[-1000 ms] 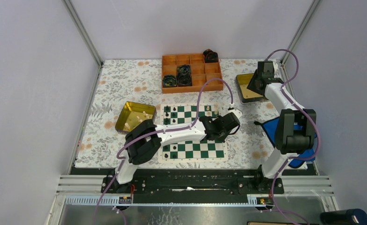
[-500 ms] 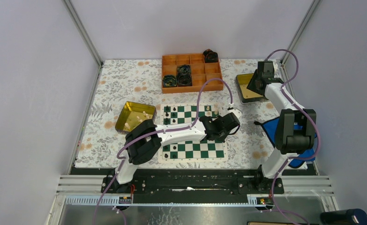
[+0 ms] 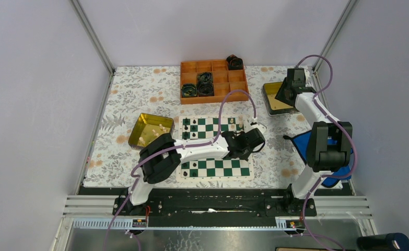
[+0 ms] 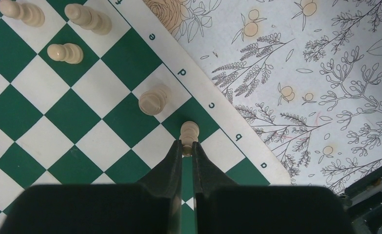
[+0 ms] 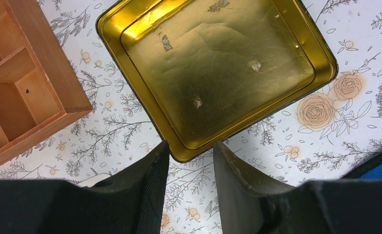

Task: Set up the chess pieces on the board
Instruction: Place the chess piece on the chessboard.

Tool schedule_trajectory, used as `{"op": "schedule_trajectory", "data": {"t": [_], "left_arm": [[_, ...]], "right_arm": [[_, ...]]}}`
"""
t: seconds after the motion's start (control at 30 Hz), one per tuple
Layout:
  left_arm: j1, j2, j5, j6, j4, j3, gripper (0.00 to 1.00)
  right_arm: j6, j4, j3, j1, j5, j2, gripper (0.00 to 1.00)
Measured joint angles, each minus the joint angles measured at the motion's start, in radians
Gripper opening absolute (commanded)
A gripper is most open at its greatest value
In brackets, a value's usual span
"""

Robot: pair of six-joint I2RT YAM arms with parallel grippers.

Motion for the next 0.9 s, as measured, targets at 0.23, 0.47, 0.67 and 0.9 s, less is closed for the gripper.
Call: {"op": "schedule_trajectory", "data": {"t": [0.23, 0.47, 0.67, 0.9], "left_arm": [[0.0, -0.001, -0.002, -0.012, 0.003, -0.004, 0.06], [0.0, -0.001, -0.002, -0.017, 0.002, -0.007, 0.34], [0.0, -0.001, -0.002, -0.02, -0.002, -0.018, 0.38], [0.0, -0.001, -0.002, -0.02, -0.002, -0.018, 0.39]], "right_arm": [[0.0, 0.002, 0.0, 0.0, -0.001, 0.0, 0.45], [0.0, 0.003, 0.0, 0.0, -0.001, 0.0, 0.45], [0.0, 0.006, 0.0, 0.0, -0.007, 0.0, 0.45], [0.0, 0.007, 0.0, 0.0, -0.008, 0.0, 0.45]]}}
